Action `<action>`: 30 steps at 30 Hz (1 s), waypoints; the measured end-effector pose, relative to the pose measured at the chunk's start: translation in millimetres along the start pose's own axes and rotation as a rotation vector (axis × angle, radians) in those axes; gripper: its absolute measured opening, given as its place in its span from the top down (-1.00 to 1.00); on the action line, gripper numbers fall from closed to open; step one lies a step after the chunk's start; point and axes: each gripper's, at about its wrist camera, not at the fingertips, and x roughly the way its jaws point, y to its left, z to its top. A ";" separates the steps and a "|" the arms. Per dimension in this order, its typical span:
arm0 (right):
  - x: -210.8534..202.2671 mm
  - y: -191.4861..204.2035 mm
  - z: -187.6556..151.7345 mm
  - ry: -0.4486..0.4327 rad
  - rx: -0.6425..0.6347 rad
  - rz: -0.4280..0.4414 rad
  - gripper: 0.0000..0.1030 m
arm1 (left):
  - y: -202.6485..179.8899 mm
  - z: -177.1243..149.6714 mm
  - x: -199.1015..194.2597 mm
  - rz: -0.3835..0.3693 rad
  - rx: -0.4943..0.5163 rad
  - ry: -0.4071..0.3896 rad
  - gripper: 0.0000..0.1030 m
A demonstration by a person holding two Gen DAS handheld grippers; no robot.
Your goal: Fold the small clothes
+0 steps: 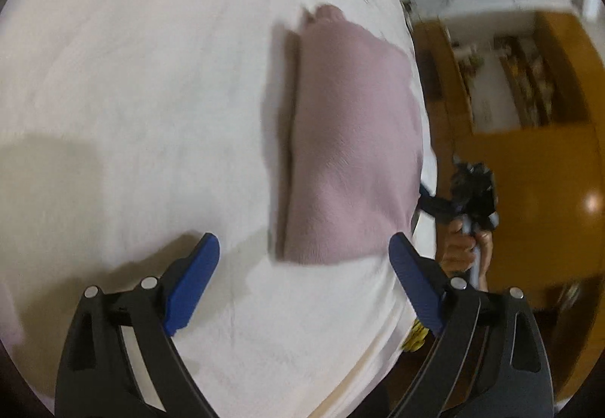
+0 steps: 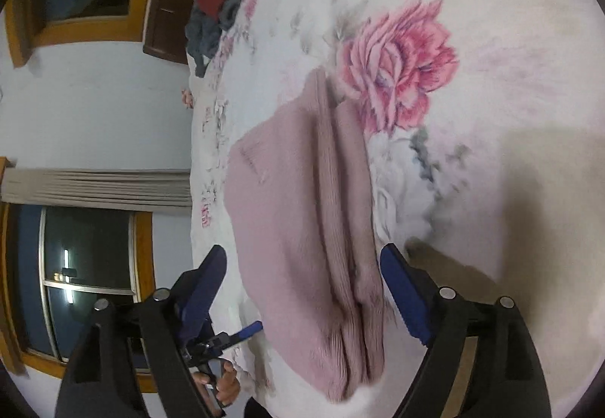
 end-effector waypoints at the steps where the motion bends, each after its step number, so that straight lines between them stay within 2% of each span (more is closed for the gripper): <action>1: 7.7 -2.0 4.6 0.010 -0.002 -0.002 -0.64 | 5.0 -2.7 2.9 -0.017 -0.015 0.002 -0.75; 4: 27.4 -3.4 12.3 0.034 -0.009 -0.045 -0.64 | 3.1 -0.8 14.2 -0.037 -0.004 0.017 -0.75; 12: 60.0 0.3 35.5 0.067 -0.036 -0.065 -0.62 | 0.6 11.7 40.8 -0.081 0.025 0.033 -0.75; 20: 88.3 8.8 45.8 0.091 -0.076 -0.053 -0.66 | -16.1 28.8 78.2 -0.116 0.096 0.149 -0.75; 23: 102.2 18.2 51.3 0.103 -0.084 -0.047 -0.67 | -27.4 33.1 96.8 -0.155 0.109 0.187 -0.75; 27: 109.0 20.6 53.1 0.103 -0.081 -0.036 -0.67 | -40.4 31.6 118.9 -0.130 0.133 0.219 -0.75; 28: 111.7 22.8 52.7 0.101 -0.087 -0.041 -0.66 | -42.6 31.1 120.8 -0.118 0.131 0.216 -0.67; 29: 112.5 24.1 51.0 0.099 -0.096 -0.052 -0.57 | -44.0 31.6 123.0 -0.098 0.123 0.214 -0.48; 30: 113.8 25.5 49.6 0.097 -0.104 -0.062 -0.37 | -39.4 24.6 119.8 -0.080 0.115 0.211 -0.35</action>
